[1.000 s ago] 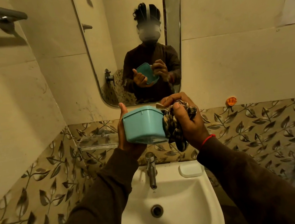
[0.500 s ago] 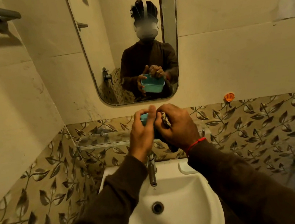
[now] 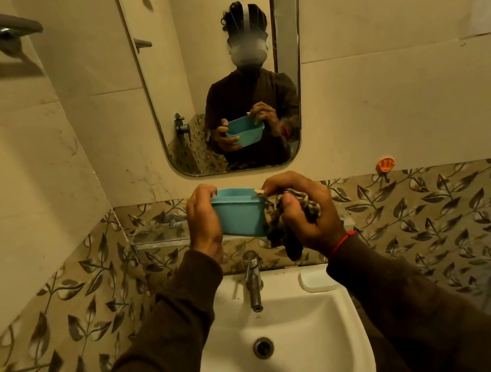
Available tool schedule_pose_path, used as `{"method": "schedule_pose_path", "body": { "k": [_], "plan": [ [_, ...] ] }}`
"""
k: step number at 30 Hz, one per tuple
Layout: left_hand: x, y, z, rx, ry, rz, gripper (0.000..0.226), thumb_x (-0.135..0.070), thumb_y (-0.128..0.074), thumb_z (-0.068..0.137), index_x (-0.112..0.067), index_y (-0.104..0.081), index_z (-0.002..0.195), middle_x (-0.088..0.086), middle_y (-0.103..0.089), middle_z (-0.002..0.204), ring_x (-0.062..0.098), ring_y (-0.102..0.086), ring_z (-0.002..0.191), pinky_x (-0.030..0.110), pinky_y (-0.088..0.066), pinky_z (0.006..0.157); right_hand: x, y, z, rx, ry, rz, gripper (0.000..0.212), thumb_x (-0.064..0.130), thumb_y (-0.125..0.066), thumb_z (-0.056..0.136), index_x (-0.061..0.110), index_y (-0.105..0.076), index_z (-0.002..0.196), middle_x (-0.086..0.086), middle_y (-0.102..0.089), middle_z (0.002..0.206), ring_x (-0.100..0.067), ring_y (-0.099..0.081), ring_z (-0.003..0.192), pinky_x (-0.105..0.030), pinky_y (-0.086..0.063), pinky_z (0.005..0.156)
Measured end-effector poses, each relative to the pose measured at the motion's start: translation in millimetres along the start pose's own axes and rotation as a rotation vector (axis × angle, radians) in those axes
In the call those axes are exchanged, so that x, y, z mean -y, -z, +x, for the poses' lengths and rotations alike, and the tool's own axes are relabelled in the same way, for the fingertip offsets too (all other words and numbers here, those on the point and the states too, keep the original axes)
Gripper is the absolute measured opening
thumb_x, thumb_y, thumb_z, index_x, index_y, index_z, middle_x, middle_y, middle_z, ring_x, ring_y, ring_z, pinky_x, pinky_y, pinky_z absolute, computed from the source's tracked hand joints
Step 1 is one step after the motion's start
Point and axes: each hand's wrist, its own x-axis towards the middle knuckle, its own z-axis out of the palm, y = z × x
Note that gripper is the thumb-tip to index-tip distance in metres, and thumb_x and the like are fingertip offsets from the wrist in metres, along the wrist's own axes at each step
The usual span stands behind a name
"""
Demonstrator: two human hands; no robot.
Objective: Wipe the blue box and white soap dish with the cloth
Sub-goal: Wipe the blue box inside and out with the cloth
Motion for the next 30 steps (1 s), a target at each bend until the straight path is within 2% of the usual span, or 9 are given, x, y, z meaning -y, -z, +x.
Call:
{"method": "schedule_pose_path", "body": {
  "k": [3,8,11,14,17,19,21,26,30],
  "plan": [
    [1,4,-1,0.213,0.077,-0.185,0.026,-0.042,-0.048,0.081,-0.025,-0.057,0.064,-0.006,-0.063,0.075,0.018,-0.069,0.072,0.029,-0.051,0.056,1,2,0,-0.058,-0.079,0.151,0.025,0.017,-0.042,0.090,0.005,-0.063,0.096,-0.007,-0.066,0.094,-0.027,-0.065,0.087,-0.038,-0.053,0.076],
    [4,5,-1,0.434,0.157,-0.317,0.030,-0.035,-0.041,0.079,-0.012,-0.061,0.084,0.005,-0.063,0.091,0.026,-0.062,0.086,0.037,-0.053,0.075,9,-1,2,0.099,0.002,0.173,0.026,0.021,-0.042,0.092,0.009,-0.064,0.096,-0.004,-0.066,0.090,-0.028,-0.064,0.082,-0.041,-0.051,0.071],
    [0,11,2,0.518,0.170,-0.318,0.038,-0.032,-0.039,0.078,-0.011,-0.065,0.096,0.011,-0.063,0.101,0.030,-0.060,0.093,0.040,-0.051,0.081,14,-2,2,0.201,-0.070,0.290,0.027,0.021,-0.042,0.092,0.010,-0.066,0.096,-0.005,-0.067,0.091,-0.028,-0.064,0.081,-0.038,-0.050,0.074],
    [-8,18,5,0.630,0.173,-0.322,0.045,-0.036,-0.059,0.065,-0.014,-0.070,0.103,0.010,-0.070,0.098,0.027,-0.065,0.087,0.037,-0.056,0.074,19,-6,-1,0.238,-0.174,0.384,0.030,0.022,-0.042,0.094,0.006,-0.067,0.094,-0.009,-0.068,0.088,-0.031,-0.063,0.079,-0.039,-0.050,0.074],
    [-13,21,7,0.723,0.173,-0.316,0.068,-0.046,-0.077,0.045,-0.013,-0.070,0.104,0.012,-0.068,0.098,0.026,-0.066,0.085,0.036,-0.056,0.074,23,-9,-2,0.205,-0.212,0.448,0.030,0.022,-0.041,0.097,0.008,-0.066,0.093,-0.013,-0.068,0.087,-0.040,-0.062,0.081,-0.050,-0.052,0.075],
    [-10,23,7,0.710,0.153,-0.333,0.068,-0.051,-0.080,0.043,-0.012,-0.073,0.099,0.012,-0.068,0.098,0.027,-0.065,0.085,0.036,-0.056,0.074,24,-8,-2,0.164,-0.227,0.422,0.029,0.020,-0.040,0.097,0.008,-0.066,0.093,-0.015,-0.067,0.089,-0.044,-0.062,0.085,-0.056,-0.050,0.079],
    [-6,27,7,0.658,0.126,-0.351,0.069,-0.056,-0.079,0.049,-0.011,-0.074,0.100,0.013,-0.068,0.100,0.028,-0.065,0.087,0.038,-0.055,0.077,23,-6,-3,0.112,-0.252,0.376,0.028,0.018,-0.039,0.097,0.007,-0.065,0.093,-0.018,-0.067,0.091,-0.043,-0.062,0.089,-0.056,-0.051,0.082],
    [3,37,10,0.611,0.185,-0.456,0.082,-0.065,-0.078,0.058,-0.009,-0.069,0.117,0.014,-0.072,0.103,0.029,-0.069,0.093,0.042,-0.056,0.083,18,-3,3,-0.014,-0.320,0.258,0.026,0.016,-0.038,0.102,0.005,-0.062,0.100,-0.011,-0.067,0.096,-0.028,-0.065,0.092,-0.036,-0.054,0.083],
    [11,40,11,0.533,0.060,-0.400,0.061,-0.050,-0.062,0.076,-0.008,-0.066,0.120,0.013,-0.069,0.109,0.029,-0.066,0.097,0.043,-0.053,0.086,8,1,15,-0.150,-0.422,0.170,0.027,0.033,-0.043,0.103,0.014,-0.061,0.101,-0.001,-0.069,0.094,-0.017,-0.067,0.091,-0.028,-0.053,0.078]
  ]
}}
